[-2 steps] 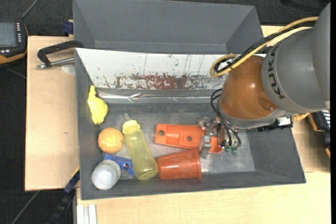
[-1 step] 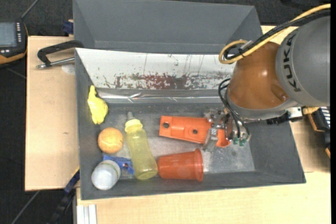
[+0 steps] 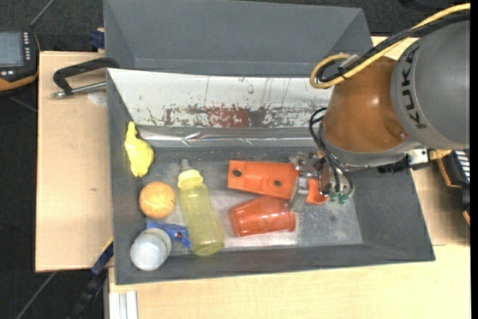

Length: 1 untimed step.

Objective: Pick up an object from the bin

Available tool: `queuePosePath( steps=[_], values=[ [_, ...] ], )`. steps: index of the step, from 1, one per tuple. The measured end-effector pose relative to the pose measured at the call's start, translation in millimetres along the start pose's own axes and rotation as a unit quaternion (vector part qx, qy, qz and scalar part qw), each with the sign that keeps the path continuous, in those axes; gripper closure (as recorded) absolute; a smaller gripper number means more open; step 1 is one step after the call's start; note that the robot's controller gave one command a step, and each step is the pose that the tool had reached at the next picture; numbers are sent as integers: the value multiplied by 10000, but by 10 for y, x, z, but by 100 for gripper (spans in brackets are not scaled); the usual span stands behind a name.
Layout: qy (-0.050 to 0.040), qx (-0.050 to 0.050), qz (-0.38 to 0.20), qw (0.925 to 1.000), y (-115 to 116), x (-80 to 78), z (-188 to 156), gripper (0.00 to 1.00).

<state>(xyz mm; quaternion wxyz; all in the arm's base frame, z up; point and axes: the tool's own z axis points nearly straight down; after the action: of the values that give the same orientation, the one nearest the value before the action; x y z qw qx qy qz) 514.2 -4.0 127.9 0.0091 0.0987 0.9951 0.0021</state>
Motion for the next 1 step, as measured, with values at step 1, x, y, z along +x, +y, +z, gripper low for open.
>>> queuePosePath(
  steps=[1],
  values=[
    [58, 8, 48, 10000, -39, 60, -253, 100]
  ],
)
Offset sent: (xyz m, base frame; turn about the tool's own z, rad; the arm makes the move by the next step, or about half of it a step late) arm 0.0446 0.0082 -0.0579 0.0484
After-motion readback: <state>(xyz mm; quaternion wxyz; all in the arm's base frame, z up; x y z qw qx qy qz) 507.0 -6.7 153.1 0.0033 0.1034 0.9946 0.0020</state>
